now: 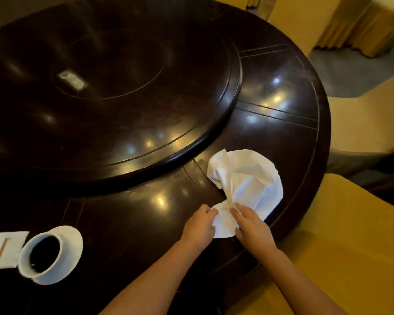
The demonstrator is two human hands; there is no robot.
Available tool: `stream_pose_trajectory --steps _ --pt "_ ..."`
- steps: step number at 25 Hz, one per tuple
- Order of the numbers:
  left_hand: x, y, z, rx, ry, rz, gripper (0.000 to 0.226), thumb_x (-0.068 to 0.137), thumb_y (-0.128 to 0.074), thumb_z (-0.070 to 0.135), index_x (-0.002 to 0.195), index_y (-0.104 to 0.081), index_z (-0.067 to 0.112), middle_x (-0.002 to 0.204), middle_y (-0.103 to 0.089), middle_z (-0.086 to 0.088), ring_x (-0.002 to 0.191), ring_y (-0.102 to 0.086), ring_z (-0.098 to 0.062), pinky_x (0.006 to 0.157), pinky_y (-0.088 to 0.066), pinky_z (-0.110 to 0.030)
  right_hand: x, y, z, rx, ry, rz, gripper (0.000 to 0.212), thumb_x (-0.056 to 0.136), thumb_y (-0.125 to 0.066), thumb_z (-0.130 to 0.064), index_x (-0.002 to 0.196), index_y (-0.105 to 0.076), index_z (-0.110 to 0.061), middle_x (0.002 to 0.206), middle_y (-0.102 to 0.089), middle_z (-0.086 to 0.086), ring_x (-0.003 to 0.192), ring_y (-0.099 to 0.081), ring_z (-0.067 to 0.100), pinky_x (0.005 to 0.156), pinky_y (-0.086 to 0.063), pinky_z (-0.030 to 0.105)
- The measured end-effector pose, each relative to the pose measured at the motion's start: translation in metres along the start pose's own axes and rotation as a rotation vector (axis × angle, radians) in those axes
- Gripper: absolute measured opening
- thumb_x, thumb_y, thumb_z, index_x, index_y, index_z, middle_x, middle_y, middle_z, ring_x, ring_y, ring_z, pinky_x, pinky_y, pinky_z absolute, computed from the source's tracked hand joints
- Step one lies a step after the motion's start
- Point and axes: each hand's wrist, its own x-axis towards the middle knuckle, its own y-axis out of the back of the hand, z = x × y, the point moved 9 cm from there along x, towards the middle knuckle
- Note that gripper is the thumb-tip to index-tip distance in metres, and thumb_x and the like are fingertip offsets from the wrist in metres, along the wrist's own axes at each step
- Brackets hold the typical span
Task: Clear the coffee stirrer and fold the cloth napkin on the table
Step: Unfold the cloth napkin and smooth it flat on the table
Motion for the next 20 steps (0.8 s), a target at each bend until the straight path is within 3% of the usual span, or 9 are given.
stream_pose_trajectory --steps 2,7,10,12,14,15,17,19,20 --pt "-0.006 0.011 -0.011 -0.127 0.046 0.075 0.034 0.091 -0.046 0.008 0.122 -0.055 0.019 0.118 -0.05 -0.001 0.098 -0.053 -0.019 0.079 -0.043 -0.025 0.001 0.0 -0.009 0.055 0.048 0.026 0.042 0.091 -0.054 -0.016 0.132 -0.045 -0.016 0.14 -0.046 0.003 0.124 -0.044 0.019 0.095 -0.047 0.035" --pt "-0.051 0.074 -0.047 -0.223 -0.026 0.34 0.021 0.088 -0.055 0.005 0.1 -0.067 0.017 0.102 -0.06 0.005 0.094 -0.055 -0.009 0.08 -0.044 -0.016 0.004 0.02 -0.064 0.215 0.234 0.082 0.024 0.093 -0.053 -0.021 0.115 -0.059 -0.015 0.11 -0.066 0.003 0.098 -0.061 0.02 0.082 -0.053 0.031" --pt "-0.093 0.121 -0.077 -0.255 -0.024 0.493 0.021 0.083 -0.06 -0.003 0.092 -0.069 0.013 0.093 -0.06 0.006 0.091 -0.059 -0.012 0.077 -0.044 -0.014 0.006 0.052 -0.108 0.349 0.3 0.182 0.015 0.087 -0.062 -0.013 0.099 -0.068 -0.007 0.095 -0.071 0.011 0.085 -0.066 0.027 0.076 -0.053 0.035" --pt "-0.119 0.148 -0.096 -0.273 0.005 0.57 0.024 0.08 -0.06 -0.004 0.094 -0.068 0.014 0.096 -0.061 0.004 0.095 -0.06 -0.017 0.081 -0.045 -0.02 0.007 0.073 -0.142 0.381 0.35 0.241 0.007 0.085 -0.064 -0.008 0.086 -0.07 -0.005 0.083 -0.071 0.014 0.075 -0.065 0.029 0.069 -0.054 0.038" --pt "-0.136 0.164 -0.104 -0.208 0.03 0.531 0.034 0.082 -0.061 0.008 0.115 -0.061 0.02 0.119 -0.055 0.01 0.121 -0.049 -0.015 0.102 -0.033 -0.033 0.007 0.086 -0.18 0.385 0.418 0.236 0.007 0.085 -0.063 -0.007 0.081 -0.067 -0.003 0.078 -0.069 0.015 0.072 -0.062 0.03 0.066 -0.053 0.042" --pt "-0.14 0.167 -0.102 -0.137 0.024 0.477 0.044 0.085 -0.06 0.02 0.128 -0.051 0.027 0.13 -0.044 0.019 0.132 -0.032 -0.005 0.111 -0.015 -0.04 0.007 0.092 -0.195 0.388 0.447 0.238 0.008 0.085 -0.063 -0.009 0.082 -0.067 -0.003 0.078 -0.068 0.015 0.072 -0.061 0.031 0.065 -0.052 0.042" --pt "-0.145 0.178 -0.091 -0.021 -0.021 0.429 0.048 0.089 -0.053 0.038 0.135 -0.039 0.037 0.129 -0.033 0.028 0.129 -0.016 0.01 0.109 0.017 -0.042 0.006 0.103 -0.223 0.381 0.492 0.254 0.01 0.086 -0.062 -0.014 0.086 -0.066 -0.005 0.082 -0.068 0.012 0.074 -0.061 0.028 0.064 -0.051 0.038" --pt "-0.155 0.201 -0.076 0.009 -0.076 0.538 0.029 0.091 -0.054 0.033 0.12 -0.056 0.032 0.116 -0.048 0.025 0.117 -0.035 0.008 0.109 0.016 -0.041 0.002 0.114 -0.243 0.364 0.529 0.284 0.01 0.086 -0.062 -0.019 0.09 -0.066 -0.01 0.083 -0.067 0.008 0.073 -0.06 0.024 0.057 -0.046 0.027" --pt "-0.161 0.214 -0.071 -0.008 -0.1 0.603 0.018 0.09 -0.057 0.027 0.107 -0.064 0.026 0.107 -0.058 0.018 0.108 -0.046 0.002 0.112 0.002 -0.042 0.001 0.119 -0.249 0.366 0.537 0.297 0.01 0.086 -0.062 -0.02 0.091 -0.066 -0.012 0.083 -0.065 0.006 0.072 -0.059 0.022 0.055 -0.04 0.022"
